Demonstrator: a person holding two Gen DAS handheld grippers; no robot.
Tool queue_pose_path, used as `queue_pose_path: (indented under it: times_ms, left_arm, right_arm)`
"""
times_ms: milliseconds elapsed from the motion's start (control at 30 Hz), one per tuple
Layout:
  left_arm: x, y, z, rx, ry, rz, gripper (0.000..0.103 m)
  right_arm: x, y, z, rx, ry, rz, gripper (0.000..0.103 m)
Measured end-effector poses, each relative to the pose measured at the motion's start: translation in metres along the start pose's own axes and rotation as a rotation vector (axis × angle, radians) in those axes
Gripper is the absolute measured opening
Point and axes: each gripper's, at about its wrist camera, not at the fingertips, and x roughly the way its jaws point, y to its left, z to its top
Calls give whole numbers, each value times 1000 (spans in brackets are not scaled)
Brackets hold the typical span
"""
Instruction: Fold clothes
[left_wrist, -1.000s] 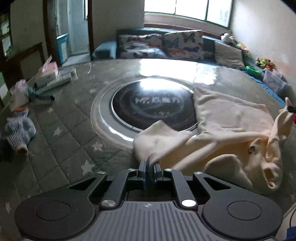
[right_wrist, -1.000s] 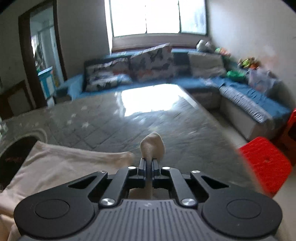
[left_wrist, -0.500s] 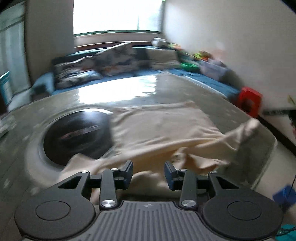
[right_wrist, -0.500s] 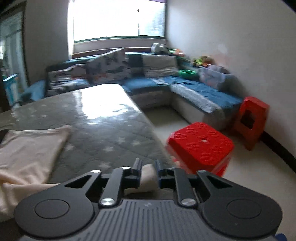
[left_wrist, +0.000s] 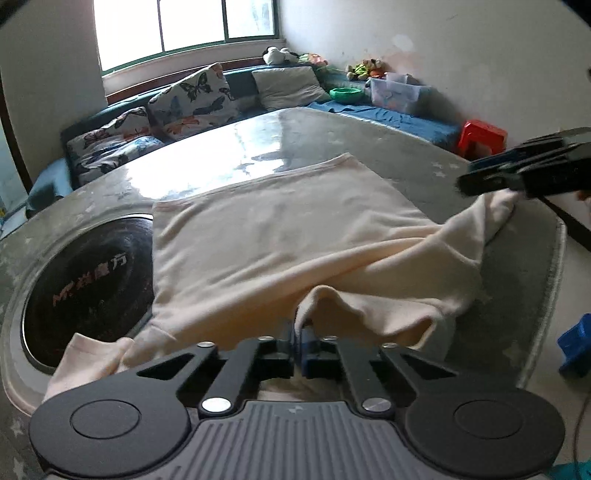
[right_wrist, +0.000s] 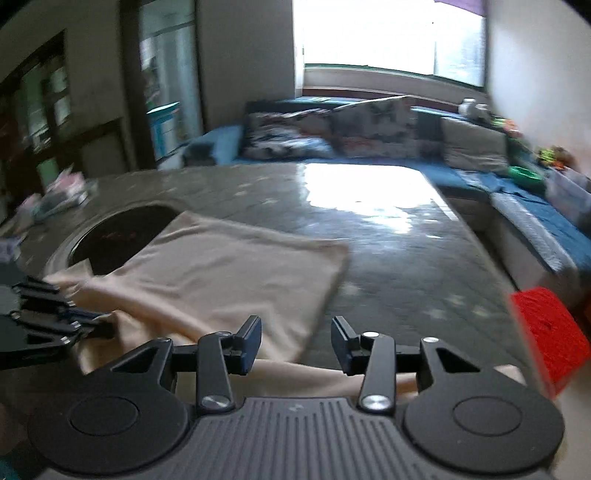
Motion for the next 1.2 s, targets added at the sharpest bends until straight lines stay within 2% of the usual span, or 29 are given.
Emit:
queue_pose_path:
  times_ms: [133, 233, 400, 567, 667, 800, 900, 1000, 1200]
  left_arm:
    - [-37, -2, -8, 48, -70, -97, 3]
    - [-52, -4, -20, 107, -75, -146, 3]
    - [-48, -4, -38, 144, -12, -177, 4]
    - [-55, 9, -35, 120, -27, -211, 7]
    - [-62, 19, -24, 93, -73, -195, 7]
    - [-48, 28, -6, 37, -96, -168, 7]
    - [-22, 27, 2, 2, -71, -145, 7]
    - [-3, 24, 2, -13, -45, -159, 7]
    - [7, 24, -10, -11, 10, -185, 9]
  right_arm:
    - [1, 25, 5, -78, 15, 54, 42]
    - [3, 38, 7, -122, 26, 97, 42]
    - [27, 60, -1, -152, 95, 179, 42]
    - [40, 77, -23, -204, 199, 229, 42]
    - [31, 83, -34, -249, 210, 232, 42]
    - [22, 80, -35, -241, 219, 250, 42]
    - [19, 74, -29, -213, 202, 249, 42]
    - [21, 67, -21, -193, 172, 215, 42]
    - [43, 35, -18, -123, 221, 109, 43]
